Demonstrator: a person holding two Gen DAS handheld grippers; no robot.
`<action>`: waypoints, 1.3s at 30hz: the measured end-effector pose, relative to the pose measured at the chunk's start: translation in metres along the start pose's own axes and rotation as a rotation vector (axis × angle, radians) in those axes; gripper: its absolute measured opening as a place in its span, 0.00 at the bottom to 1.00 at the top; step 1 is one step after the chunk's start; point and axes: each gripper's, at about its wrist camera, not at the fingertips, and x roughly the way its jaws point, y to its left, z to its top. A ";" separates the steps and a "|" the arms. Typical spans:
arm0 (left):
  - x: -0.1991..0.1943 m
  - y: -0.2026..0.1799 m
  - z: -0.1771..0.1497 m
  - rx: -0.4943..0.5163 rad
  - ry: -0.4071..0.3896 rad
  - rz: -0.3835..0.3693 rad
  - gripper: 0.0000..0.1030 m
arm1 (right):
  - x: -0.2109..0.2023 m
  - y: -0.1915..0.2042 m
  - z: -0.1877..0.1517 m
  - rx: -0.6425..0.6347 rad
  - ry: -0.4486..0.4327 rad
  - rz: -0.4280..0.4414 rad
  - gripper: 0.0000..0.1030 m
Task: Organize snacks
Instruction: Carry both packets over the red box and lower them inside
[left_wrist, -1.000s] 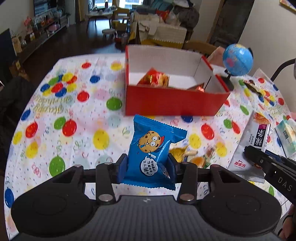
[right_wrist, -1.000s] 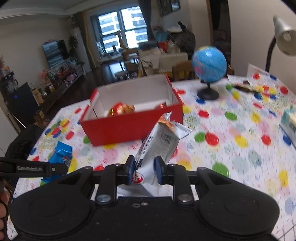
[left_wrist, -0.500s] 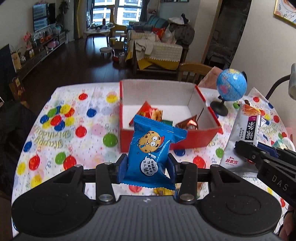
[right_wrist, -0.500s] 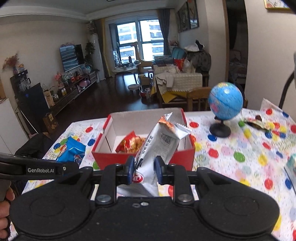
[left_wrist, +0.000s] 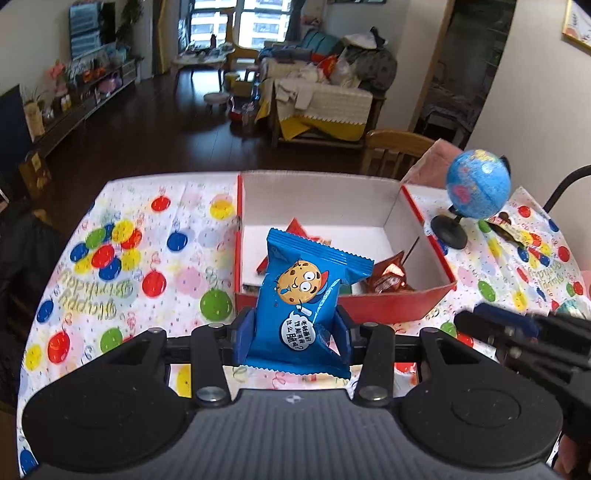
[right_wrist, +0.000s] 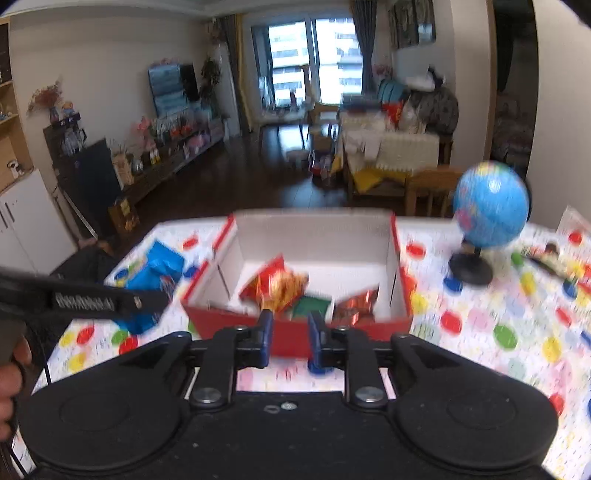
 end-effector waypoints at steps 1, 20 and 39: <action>0.004 0.000 -0.003 -0.003 0.010 0.003 0.43 | 0.006 -0.004 -0.005 0.005 0.024 -0.003 0.20; 0.054 -0.037 -0.054 0.052 0.174 -0.011 0.43 | 0.051 -0.059 -0.106 -0.014 0.317 0.014 0.54; 0.042 -0.036 -0.058 0.049 0.169 -0.010 0.43 | 0.024 -0.045 -0.099 -0.039 0.222 0.024 0.10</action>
